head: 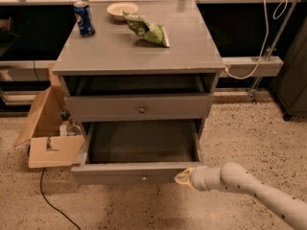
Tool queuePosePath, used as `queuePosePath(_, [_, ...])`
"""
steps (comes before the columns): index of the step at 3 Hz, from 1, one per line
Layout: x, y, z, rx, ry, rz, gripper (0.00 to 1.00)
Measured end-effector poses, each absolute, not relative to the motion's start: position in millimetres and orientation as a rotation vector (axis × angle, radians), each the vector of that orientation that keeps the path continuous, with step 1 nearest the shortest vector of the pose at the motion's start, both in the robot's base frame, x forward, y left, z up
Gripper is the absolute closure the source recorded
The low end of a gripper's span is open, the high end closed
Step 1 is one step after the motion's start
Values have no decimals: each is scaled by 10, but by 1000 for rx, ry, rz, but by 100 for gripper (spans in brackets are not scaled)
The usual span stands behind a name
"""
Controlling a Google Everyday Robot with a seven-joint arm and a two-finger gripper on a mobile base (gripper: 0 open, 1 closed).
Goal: Close middle drawer
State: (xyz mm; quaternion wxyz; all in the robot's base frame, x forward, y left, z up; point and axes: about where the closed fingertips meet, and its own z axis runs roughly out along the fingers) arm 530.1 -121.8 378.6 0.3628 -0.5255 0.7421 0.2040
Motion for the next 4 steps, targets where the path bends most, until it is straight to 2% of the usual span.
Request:
queuePosePath(1, [5438, -1160, 3783, -1323, 1892, 539, 100])
queuePosePath(2, [5814, -1000, 3787, -1263, 1845, 574, 100])
queuePosePath(3, [5814, -1000, 3787, -1263, 1845, 574, 100])
queuePosePath(4, [6090, -926, 3738, -1263, 1792, 551, 100])
